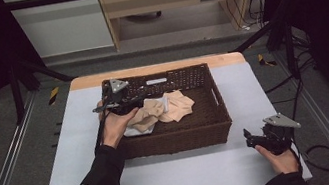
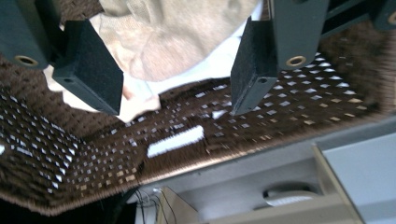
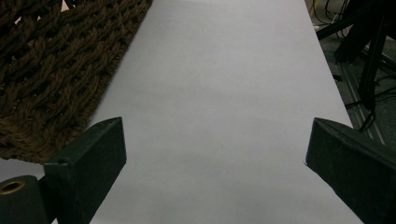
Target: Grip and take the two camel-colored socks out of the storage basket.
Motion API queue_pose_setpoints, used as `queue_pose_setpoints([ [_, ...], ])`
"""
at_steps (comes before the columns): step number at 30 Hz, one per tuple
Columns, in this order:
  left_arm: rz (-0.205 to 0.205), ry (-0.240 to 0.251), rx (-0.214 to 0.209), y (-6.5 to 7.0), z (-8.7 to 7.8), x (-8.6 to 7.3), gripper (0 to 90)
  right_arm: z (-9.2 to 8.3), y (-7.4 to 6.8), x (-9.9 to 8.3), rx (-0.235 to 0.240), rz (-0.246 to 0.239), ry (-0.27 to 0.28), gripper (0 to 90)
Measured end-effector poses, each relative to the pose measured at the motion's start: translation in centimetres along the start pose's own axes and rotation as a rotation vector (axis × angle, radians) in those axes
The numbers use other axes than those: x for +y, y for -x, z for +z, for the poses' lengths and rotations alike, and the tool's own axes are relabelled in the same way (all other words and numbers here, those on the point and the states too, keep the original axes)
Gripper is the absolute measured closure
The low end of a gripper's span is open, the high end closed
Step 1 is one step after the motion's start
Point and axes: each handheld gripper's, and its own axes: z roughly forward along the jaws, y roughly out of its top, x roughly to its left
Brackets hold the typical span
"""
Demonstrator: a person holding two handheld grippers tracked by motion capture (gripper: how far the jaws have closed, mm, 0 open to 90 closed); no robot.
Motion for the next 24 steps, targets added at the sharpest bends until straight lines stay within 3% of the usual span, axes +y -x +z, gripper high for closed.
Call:
queue_pose_setpoints([
  [12,0.027,-0.099,-0.016,1.0,2.1,-2.2,39.2,0.0,-0.1,0.0,0.002,0.001,-0.004,5.4],
  [20,0.058,-0.179,-0.02,1.0,2.7,-2.9,40.4,0.1,-0.1,0.0,0.0,-0.003,-0.006,5.4],
  [24,0.065,-0.193,-0.034,1.3,2.9,-3.1,40.4,0.1,-0.1,0.0,0.001,-0.003,-0.008,5.5],
])
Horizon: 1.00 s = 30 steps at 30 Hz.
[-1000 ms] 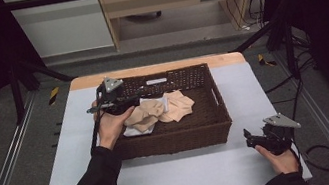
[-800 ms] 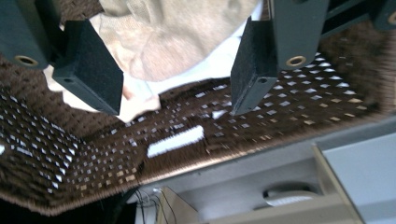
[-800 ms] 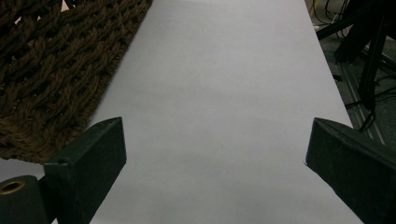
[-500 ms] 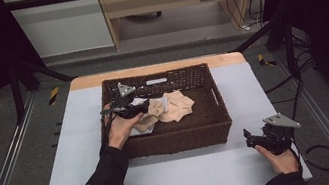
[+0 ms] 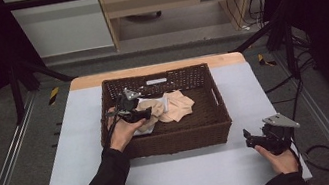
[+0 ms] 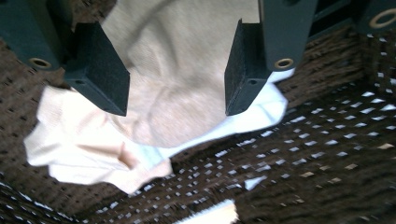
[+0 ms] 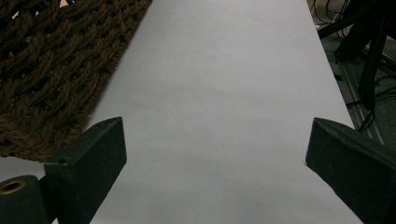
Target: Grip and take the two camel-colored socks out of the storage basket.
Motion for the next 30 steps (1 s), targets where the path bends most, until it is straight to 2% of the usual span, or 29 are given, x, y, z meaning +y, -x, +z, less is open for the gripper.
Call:
queue_pose_setpoints([
  [4,0.007,-0.029,0.005,0.1,0.1,-0.2,41.8,0.0,0.0,0.0,0.002,-0.001,0.0,5.5],
  [8,0.009,-0.062,0.005,0.1,0.1,-0.3,48.8,0.0,0.0,0.0,0.001,-0.001,-0.001,5.6],
  [10,0.0,-0.073,-0.001,0.1,0.2,-0.3,56.3,0.0,0.0,0.0,0.001,-0.001,-0.002,5.7],
  [12,-0.001,-0.088,-0.007,0.0,0.2,-0.3,59.0,0.0,0.0,0.0,0.001,-0.001,-0.002,5.7],
  [14,-0.008,-0.102,-0.011,-0.1,0.3,-0.4,66.8,0.0,-0.1,0.0,0.002,-0.002,-0.003,5.8],
  [15,-0.011,-0.107,-0.016,-0.1,0.3,-0.3,66.8,0.0,-0.1,0.0,0.002,-0.002,-0.003,5.8],
  [18,-0.021,-0.11,-0.021,-0.1,0.2,-0.3,76.0,0.0,-0.1,0.0,0.004,-0.001,-0.003,5.9],
  [22,-0.023,-0.108,-0.02,-0.2,0.1,-0.3,81.5,0.0,-0.1,0.0,0.005,-0.001,-0.004,6.1],
  [29,-0.035,-0.031,-0.015,-0.3,-0.8,-0.1,84.8,0.0,0.0,0.0,0.004,-0.001,-0.004,6.2],
  [30,-0.037,-0.001,-0.014,-0.4,-1.1,-0.1,85.1,0.0,0.0,0.0,0.004,-0.001,-0.004,6.2],
])
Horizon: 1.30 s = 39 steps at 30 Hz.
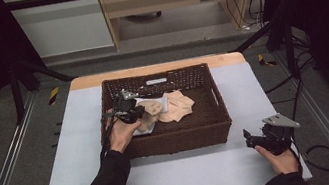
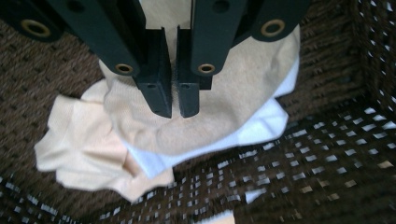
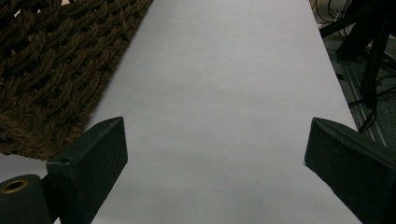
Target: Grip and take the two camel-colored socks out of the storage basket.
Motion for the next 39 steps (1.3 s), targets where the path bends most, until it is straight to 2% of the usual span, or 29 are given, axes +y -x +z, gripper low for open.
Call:
queue_pose_setpoints([
  [1,0.0,0.0,0.0,0.0,0.0,0.0,85.2,0.0,0.0,0.0,0.0,0.0,0.0,6.2],
  [6,-0.026,0.097,-0.006,-0.1,-0.8,0.2,85.5,-0.1,0.0,0.0,0.002,0.004,0.0,6.2],
  [13,-0.042,0.215,-0.007,0.0,-2.0,0.7,85.7,0.0,0.0,0.0,0.0,0.003,0.0,6.2],
  [18,-0.034,0.297,-0.009,0.6,-3.2,1.5,85.8,-0.1,0.0,0.0,-0.002,0.002,-0.001,6.2],
  [19,-0.034,0.297,-0.009,0.6,-3.2,1.5,85.8,-0.1,0.0,0.0,-0.002,0.002,-0.001,6.2],
  [23,-0.023,0.348,-0.009,0.8,-4.5,2.6,85.8,-0.1,0.0,0.0,-0.002,0.004,0.0,6.2],
  [24,-0.022,0.374,-0.01,0.8,-5.3,3.0,85.8,-0.1,0.1,0.0,-0.004,0.0,0.003,6.2],
  [36,-0.01,0.472,-0.025,1.2,-8.9,4.1,85.9,-0.2,0.1,0.0,-0.007,0.0,0.004,6.2],
  [39,-0.005,0.484,-0.031,1.3,-9.7,4.3,85.9,-0.2,0.1,0.0,-0.006,0.006,0.002,6.2],
])
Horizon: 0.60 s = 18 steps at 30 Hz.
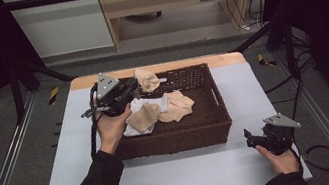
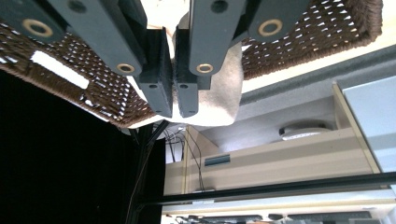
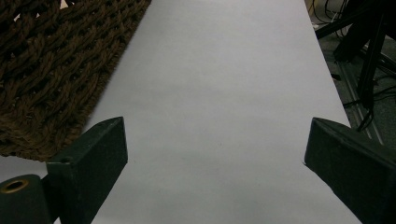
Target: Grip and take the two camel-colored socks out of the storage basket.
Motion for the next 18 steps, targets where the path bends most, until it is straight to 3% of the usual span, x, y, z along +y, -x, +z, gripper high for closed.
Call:
queue_pose_setpoints([
  [9,0.03,0.034,-0.049,1.4,-2.5,2.1,85.8,0.0,0.1,0.0,-0.004,0.0,0.003,6.2],
  [18,0.051,0.058,-0.124,3.0,-5.3,2.8,85.8,-0.1,0.1,0.0,-0.01,-0.001,0.005,6.2],
])
